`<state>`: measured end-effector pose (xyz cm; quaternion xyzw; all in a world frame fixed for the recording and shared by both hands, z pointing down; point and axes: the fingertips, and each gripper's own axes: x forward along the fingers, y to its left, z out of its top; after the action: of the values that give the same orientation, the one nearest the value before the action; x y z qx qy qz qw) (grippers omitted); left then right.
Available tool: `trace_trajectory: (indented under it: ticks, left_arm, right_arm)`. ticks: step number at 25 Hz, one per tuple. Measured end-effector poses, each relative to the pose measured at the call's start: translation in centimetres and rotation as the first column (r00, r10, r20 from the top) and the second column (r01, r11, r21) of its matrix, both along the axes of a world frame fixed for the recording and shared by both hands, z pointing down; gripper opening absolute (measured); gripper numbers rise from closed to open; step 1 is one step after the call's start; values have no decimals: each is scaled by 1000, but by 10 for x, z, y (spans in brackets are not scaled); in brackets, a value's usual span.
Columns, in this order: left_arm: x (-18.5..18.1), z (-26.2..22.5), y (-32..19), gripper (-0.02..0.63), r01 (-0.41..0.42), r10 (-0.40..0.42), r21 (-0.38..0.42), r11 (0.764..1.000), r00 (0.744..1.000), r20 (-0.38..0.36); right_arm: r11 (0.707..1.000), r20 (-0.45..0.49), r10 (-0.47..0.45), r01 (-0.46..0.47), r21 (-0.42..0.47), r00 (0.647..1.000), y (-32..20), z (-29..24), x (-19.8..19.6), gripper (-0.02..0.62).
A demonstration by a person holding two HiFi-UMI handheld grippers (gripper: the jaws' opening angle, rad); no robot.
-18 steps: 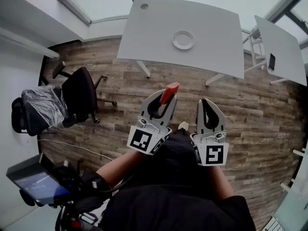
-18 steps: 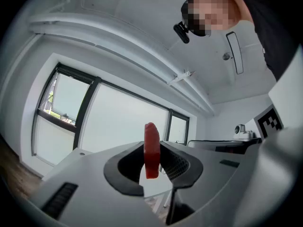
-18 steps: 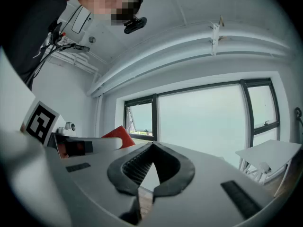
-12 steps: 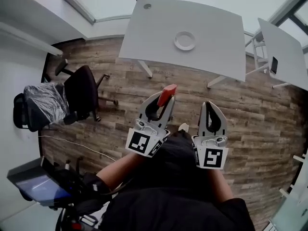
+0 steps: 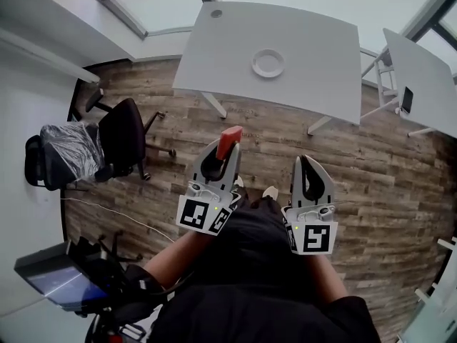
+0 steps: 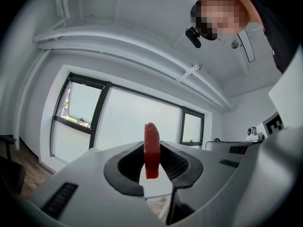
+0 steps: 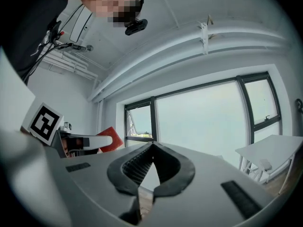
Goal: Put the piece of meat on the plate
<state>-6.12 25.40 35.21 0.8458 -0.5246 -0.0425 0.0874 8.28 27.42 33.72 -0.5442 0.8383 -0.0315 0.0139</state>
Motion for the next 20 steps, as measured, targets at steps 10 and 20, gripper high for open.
trace_trajectory:
  ticks: [10, 20]
  left_arm:
    - [36, 16, -4, 97, -18, 18, -21, 1000, 1000, 0]
    - [43, 26, -46, 97, -55, 54, -29, 998, 998, -13]
  right_arm:
    - [998, -63, -2, 6, 67, 998, 0, -1, 23, 6]
    - [1000, -59, 0, 1, 16, 998, -37, 13, 23, 6]
